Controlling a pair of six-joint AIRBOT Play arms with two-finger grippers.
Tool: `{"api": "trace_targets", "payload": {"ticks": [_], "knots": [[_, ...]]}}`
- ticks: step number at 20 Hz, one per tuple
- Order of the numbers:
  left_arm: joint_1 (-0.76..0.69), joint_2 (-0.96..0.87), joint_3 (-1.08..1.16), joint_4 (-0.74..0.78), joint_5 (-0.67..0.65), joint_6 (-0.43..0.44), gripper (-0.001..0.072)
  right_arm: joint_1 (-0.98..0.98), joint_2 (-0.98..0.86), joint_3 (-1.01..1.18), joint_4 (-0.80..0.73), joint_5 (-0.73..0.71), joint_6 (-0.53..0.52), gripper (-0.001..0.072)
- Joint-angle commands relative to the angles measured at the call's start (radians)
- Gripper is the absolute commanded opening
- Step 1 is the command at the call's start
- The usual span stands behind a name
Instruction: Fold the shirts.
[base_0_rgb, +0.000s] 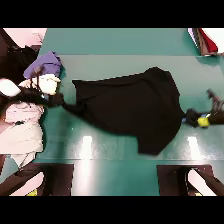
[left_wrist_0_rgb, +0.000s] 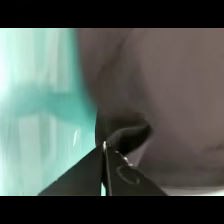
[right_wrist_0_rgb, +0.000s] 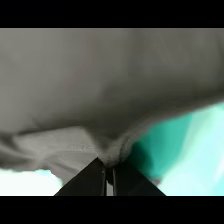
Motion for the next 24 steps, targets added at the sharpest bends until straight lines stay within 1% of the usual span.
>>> {"api": "trace_targets", "payload": {"ticks": [1,5,7,9,13,16,19,21,22,24], "knots": [[0.001,0.001,0.336,-0.05,0.004,-0.001,0.0021,0.028,0.087,0.323,0.0,-0.074,0.044,0.0018],[0.001,0.001,0.793,-0.06,0.007,-0.004,0.0022,0.029,0.132,0.694,-0.001,-0.151,0.043,0.0018],[0.001,0.001,0.99,-0.056,0.005,-0.003,0.0021,0.029,0.139,0.829,-0.007,-0.16,0.043,0.0017],[0.001,0.011,1.136,-0.057,0.005,-0.003,0.0021,0.029,0.139,0.932,-0.007,-0.159,0.043,0.0018],[0.001,0.136,1.155,-0.045,0.09,0.0,0.0021,0.029,0.137,1.085,-0.026,-0.159,0.041,0.0018],[0.001,0.22,1.155,-0.046,0.123,0.0,0.0022,0.029,0.138,1.188,-0.126,-0.156,0.042,0.0017],[0.001,0.267,1.153,-0.05,0.124,0.0,0.0021,0.029,0.137,1.271,-0.254,-0.136,0.045,0.0017],[0.001,0.263,1.136,-0.034,0.098,-0.001,0.0021,0.029,0.132,1.279,-0.308,-0.094,0.101,0.0016],[0.001,0.261,1.096,-0.01,0.076,-0.017,0.002,0.029,0.123,1.262,-0.323,-0.048,0.132,0.0015],[0.001,0.259,0.948,0.072,0.016,-0.1,0.0021,0.029,0.08,1.204,-0.318,0.058,0.18,0.0015]]}}
